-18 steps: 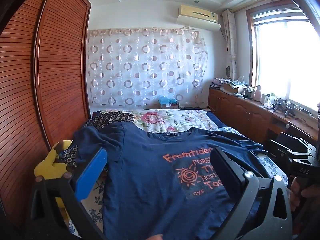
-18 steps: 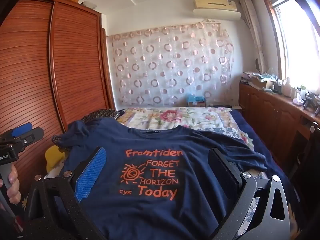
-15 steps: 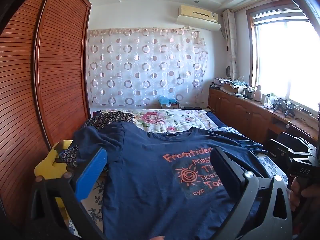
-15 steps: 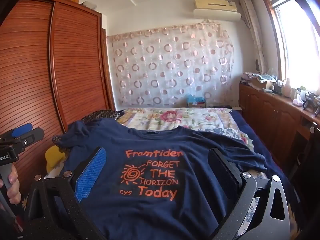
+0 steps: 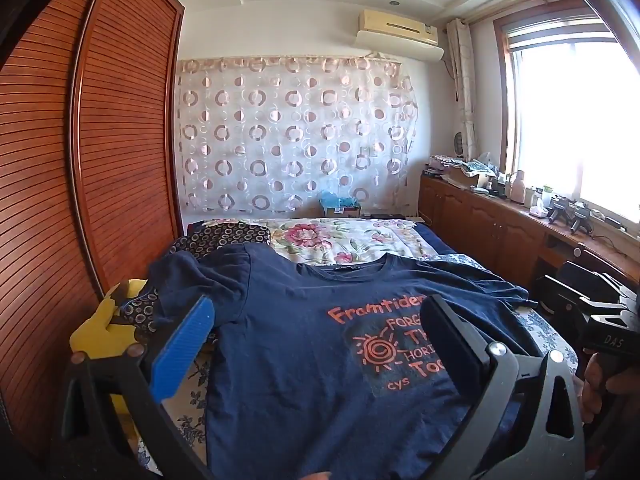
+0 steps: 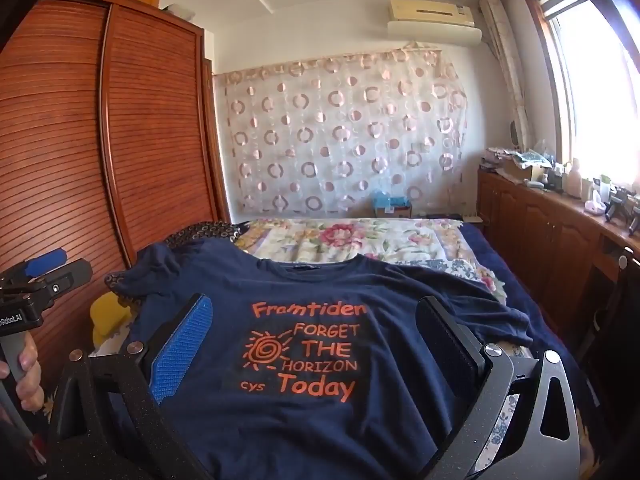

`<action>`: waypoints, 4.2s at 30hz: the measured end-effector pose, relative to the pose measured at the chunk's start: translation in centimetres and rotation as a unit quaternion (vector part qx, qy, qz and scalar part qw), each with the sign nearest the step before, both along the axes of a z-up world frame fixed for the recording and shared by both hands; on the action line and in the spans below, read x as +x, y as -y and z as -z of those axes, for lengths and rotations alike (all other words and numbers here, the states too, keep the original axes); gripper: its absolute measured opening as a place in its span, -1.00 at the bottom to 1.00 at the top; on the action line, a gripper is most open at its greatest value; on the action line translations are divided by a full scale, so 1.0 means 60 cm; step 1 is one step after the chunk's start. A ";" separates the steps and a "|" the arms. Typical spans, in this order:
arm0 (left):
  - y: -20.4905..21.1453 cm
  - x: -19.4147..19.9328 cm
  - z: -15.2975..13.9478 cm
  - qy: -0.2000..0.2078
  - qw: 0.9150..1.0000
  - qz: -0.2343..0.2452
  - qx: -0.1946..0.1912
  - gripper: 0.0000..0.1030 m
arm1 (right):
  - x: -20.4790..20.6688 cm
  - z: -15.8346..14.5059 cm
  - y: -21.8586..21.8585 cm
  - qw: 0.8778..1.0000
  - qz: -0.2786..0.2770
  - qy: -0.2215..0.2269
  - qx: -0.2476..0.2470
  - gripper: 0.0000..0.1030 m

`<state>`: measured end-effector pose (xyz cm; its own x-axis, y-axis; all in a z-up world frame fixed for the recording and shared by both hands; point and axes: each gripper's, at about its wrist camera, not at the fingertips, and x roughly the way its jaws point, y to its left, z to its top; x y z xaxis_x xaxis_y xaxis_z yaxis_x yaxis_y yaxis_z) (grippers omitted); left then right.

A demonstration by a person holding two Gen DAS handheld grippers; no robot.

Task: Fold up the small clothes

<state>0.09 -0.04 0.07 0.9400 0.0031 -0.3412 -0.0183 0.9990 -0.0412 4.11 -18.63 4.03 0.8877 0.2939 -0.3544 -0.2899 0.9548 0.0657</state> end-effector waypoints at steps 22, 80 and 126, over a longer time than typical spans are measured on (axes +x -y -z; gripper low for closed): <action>-0.004 -0.005 -0.003 0.003 1.000 -0.001 0.002 1.00 | -0.003 -0.003 -0.001 1.000 0.000 0.002 -0.001 1.00; -0.030 0.008 0.018 -0.017 1.000 -0.006 -0.002 1.00 | 0.007 0.009 -0.016 1.000 -0.023 -0.016 -0.001 1.00; -0.369 0.287 0.169 -0.249 0.963 -0.046 -0.093 -0.07 | 0.133 0.173 -0.094 0.984 -0.105 -0.137 -0.033 1.00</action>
<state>17.30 22.09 -10.08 0.6584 -0.0266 -0.7522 -0.1698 0.9683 -0.1830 12.08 -13.01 -6.35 0.6779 0.4291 -0.5969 -0.4617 0.8804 0.1085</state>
